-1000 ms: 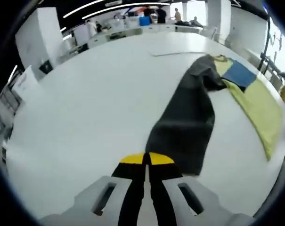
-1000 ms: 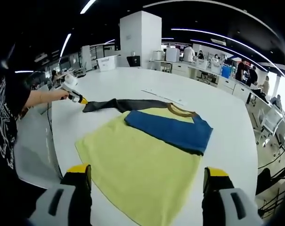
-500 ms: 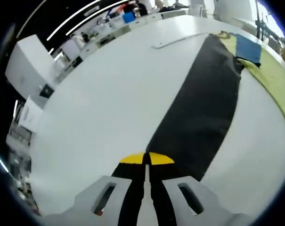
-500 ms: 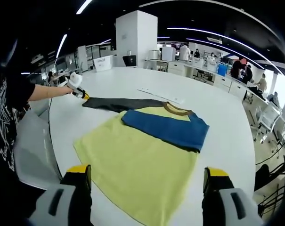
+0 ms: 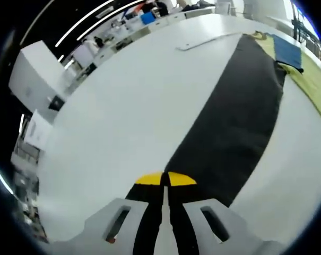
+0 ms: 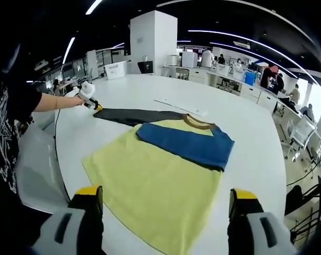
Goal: Fold the garment on the visible template until the final outline fits inside the template.
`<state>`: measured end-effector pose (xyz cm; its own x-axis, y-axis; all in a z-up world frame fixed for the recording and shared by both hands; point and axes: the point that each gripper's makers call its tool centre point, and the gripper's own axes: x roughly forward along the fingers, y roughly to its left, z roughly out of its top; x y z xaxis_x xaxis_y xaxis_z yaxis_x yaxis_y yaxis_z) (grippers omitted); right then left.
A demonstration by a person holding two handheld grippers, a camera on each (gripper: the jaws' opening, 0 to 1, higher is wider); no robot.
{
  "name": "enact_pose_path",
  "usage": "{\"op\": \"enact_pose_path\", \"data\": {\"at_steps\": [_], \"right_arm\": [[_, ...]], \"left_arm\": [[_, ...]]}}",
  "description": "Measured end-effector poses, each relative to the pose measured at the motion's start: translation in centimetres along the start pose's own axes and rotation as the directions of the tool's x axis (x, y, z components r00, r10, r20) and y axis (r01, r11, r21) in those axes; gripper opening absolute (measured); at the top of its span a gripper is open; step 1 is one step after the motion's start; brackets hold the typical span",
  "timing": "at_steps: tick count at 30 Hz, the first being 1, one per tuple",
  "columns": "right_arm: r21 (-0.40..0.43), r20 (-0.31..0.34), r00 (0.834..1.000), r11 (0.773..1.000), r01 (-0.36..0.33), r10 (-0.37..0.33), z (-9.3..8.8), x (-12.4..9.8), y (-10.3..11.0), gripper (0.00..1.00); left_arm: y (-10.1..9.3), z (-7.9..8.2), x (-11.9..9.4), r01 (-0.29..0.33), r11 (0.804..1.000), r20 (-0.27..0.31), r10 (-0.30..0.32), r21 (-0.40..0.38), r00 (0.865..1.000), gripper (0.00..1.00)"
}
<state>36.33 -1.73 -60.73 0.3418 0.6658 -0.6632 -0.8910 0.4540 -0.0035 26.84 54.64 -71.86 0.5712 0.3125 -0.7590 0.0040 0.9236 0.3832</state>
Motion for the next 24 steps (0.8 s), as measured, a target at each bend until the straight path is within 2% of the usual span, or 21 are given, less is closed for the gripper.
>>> {"op": "enact_pose_path", "data": {"at_steps": [3, 4, 8, 9, 11, 12, 14, 15, 16, 18, 20, 22, 24], "right_arm": [[-0.005, -0.009, 1.0, 1.0, 0.006, -0.006, -0.1, 0.1, -0.1, 0.99], [-0.011, -0.007, 1.0, 1.0, 0.011, -0.011, 0.0, 0.1, -0.2, 0.99], [-0.002, 0.012, 1.0, 1.0, 0.018, -0.018, 0.6, -0.2, -0.5, 0.99], [-0.002, 0.011, 1.0, 1.0, 0.022, -0.022, 0.6, -0.3, -0.5, 0.99], [-0.007, 0.011, 1.0, 1.0, 0.029, -0.029, 0.7, -0.5, -0.7, 0.99], [-0.006, 0.014, 0.999, 1.0, 0.029, -0.029, 0.8, -0.5, -0.6, 0.99], [0.003, 0.019, 1.0, 1.0, 0.021, -0.021, 0.9, -0.5, -0.5, 0.99], [0.004, 0.018, 1.0, 1.0, 0.02, -0.02, 0.8, -0.5, -0.5, 0.99], [0.003, 0.017, 1.0, 1.0, 0.02, -0.02, 0.8, -0.6, -0.4, 0.99], [0.002, 0.014, 1.0, 1.0, 0.019, -0.019, 0.7, -0.6, -0.3, 0.99], [0.004, 0.017, 1.0, 1.0, 0.015, -0.015, 0.7, -0.6, -0.2, 0.99], [0.006, 0.022, 1.0, 1.0, 0.01, -0.01, 0.8, -0.7, 0.0, 0.99], [0.003, 0.025, 1.0, 1.0, 0.005, -0.005, 0.9, -0.8, 0.1, 0.99]], "left_arm": [[0.2, -0.2, 0.1, -0.001, 0.999, 0.025, 0.002, -0.05, 1.0, 0.0], [0.1, -0.3, -0.1, 0.003, 0.994, 0.033, 0.001, -0.109, 0.999, 0.0], [0.3, -0.3, -0.8, -0.002, 0.993, 0.044, 0.007, -0.12, 0.999, 0.12], [0.2, -0.2, -1.2, 0.002, 0.982, 0.049, 0.008, -0.187, 0.999, 0.15], [-0.5, 0.2, -1.7, 0.056, 0.954, 0.092, -0.03, -0.293, 0.995, 0.19], [-0.6, 0.3, -2.0, 0.061, 0.947, 0.099, -0.031, -0.315, 0.995, 0.21], [-0.7, 0.2, -2.7, 0.055, 0.945, 0.098, -0.024, -0.322, 0.995, 0.24], [-0.9, 0.3, -2.9, 0.063, 0.934, 0.102, -0.028, -0.352, 0.994, 0.25], [-1.5, 0.6, -3.4, 0.092, 0.906, 0.126, -0.043, -0.413, 0.991, 0.26], [-2.1, 0.3, -3.8, 0.121, 0.86, 0.116, -0.073, -0.496, 0.991, 0.29], [-1.9, 0.1, -3.9, 0.12, 0.862, 0.12, -0.069, -0.492, 0.99, 0.3], [-2.3, 0.1, -4.2, 0.131, 0.851, 0.124, -0.078, -0.509, 0.989, 0.28], [-2.6, -0.3, -4.3, 0.123, 0.837, 0.103, -0.08, -0.534, 0.991, 0.27]]}}
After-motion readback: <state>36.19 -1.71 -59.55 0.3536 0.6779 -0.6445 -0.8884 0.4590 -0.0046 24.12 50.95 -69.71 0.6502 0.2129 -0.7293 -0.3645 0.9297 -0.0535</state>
